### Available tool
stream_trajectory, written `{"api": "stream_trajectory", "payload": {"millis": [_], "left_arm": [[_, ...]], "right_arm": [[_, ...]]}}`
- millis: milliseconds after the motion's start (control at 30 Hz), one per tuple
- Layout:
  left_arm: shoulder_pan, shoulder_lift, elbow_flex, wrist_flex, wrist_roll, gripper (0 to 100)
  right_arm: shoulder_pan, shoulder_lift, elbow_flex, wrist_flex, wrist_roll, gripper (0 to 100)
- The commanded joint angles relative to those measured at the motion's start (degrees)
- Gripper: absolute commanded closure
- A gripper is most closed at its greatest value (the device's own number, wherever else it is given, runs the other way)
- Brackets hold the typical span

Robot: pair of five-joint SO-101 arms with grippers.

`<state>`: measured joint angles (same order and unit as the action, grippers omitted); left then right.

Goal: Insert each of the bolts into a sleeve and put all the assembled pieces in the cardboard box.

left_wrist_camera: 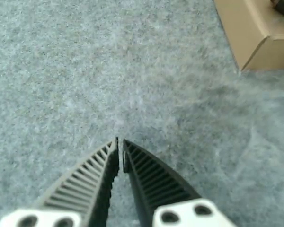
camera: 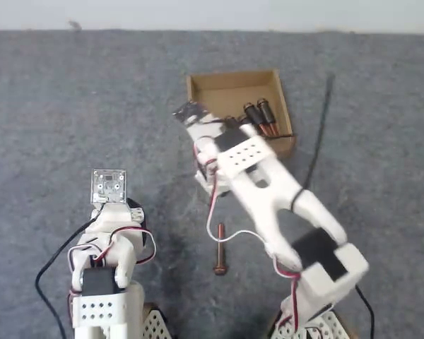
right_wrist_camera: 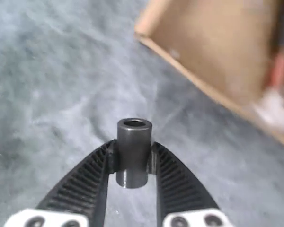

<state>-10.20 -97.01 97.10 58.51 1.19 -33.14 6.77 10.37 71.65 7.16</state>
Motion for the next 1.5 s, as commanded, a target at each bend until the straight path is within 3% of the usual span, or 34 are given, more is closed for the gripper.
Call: {"api": "stream_trajectory", "payload": {"millis": [0, 400, 733, 1033, 1267, 1467], "left_arm": [[-0.44, 0.97, -0.22, -1.23, -0.44, 99], [-0.44, 1.14, -0.22, -1.23, -0.44, 99], [-0.44, 1.23, -0.22, -1.23, -0.44, 99], [0.00, 0.97, -0.84, 0.79, -0.53, 99], [7.74, 1.41, -4.26, 4.13, -2.55, 99], [11.87, 7.91, -14.46, 10.99, -2.81, 99]], "right_arm": [[5.41, -8.40, 3.25, 1.89, 0.62, 99.1], [18.59, -30.73, 32.44, -7.69, 3.87, 99.1], [34.68, -48.40, 49.85, -14.46, 4.13, 98.9], [43.38, -46.55, 53.54, -16.48, 4.31, 99.1], [49.54, -40.92, 53.54, -19.30, 6.95, 99.1], [52.44, -38.20, 53.45, -20.35, 7.12, 99.1]]}}
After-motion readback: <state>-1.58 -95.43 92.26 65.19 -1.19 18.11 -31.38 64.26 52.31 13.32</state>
